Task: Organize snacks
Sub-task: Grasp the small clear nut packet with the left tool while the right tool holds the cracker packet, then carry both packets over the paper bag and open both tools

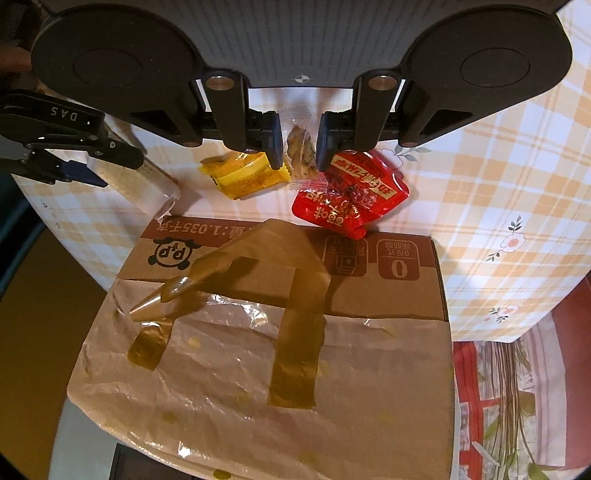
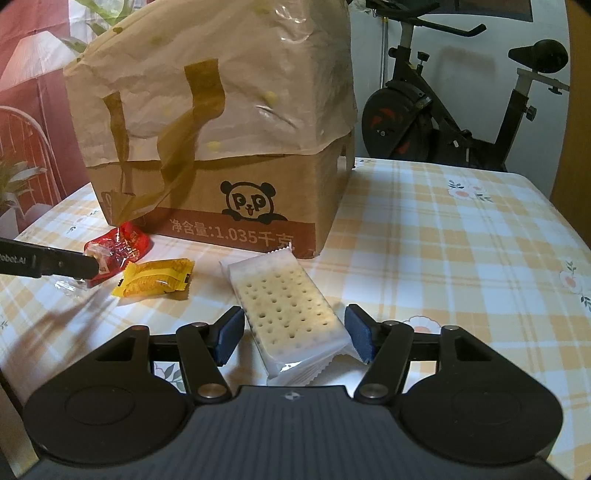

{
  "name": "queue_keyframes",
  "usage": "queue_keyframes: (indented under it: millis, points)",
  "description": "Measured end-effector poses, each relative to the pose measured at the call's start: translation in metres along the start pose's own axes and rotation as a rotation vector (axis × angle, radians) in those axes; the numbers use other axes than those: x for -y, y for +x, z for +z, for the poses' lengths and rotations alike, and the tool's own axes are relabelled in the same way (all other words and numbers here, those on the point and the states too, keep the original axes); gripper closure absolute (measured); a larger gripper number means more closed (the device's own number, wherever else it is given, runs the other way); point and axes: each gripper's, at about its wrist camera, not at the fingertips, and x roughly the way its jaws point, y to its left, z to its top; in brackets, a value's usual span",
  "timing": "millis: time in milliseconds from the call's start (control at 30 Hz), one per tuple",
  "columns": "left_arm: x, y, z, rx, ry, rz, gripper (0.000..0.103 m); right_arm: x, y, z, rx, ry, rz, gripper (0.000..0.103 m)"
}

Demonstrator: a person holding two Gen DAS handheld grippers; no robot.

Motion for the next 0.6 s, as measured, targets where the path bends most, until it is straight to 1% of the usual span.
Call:
queue_keyframes:
  millis: [133, 233, 400, 600]
  points:
    - [-0.004, -0.009, 0.001, 0.029, -0.006, -0.011, 0.083, -0.001, -0.004, -0.001, 0.016, -0.009, 0.029, 0.046]
    - [-0.006, -0.020, 0.005, 0.068, -0.001, -0.016, 0.083, -0.002, -0.013, -0.001, 0.058, -0.012, 0.055, 0.050]
    - [-0.014, -0.036, 0.011, 0.113, -0.017, -0.028, 0.083, 0.002, -0.036, 0.006, 0.104, 0.034, 0.122, 0.051]
    - [-0.016, -0.049, 0.019, 0.151, -0.034, -0.039, 0.083, 0.003, -0.064, 0.017, 0.150, 0.076, 0.173, 0.052]
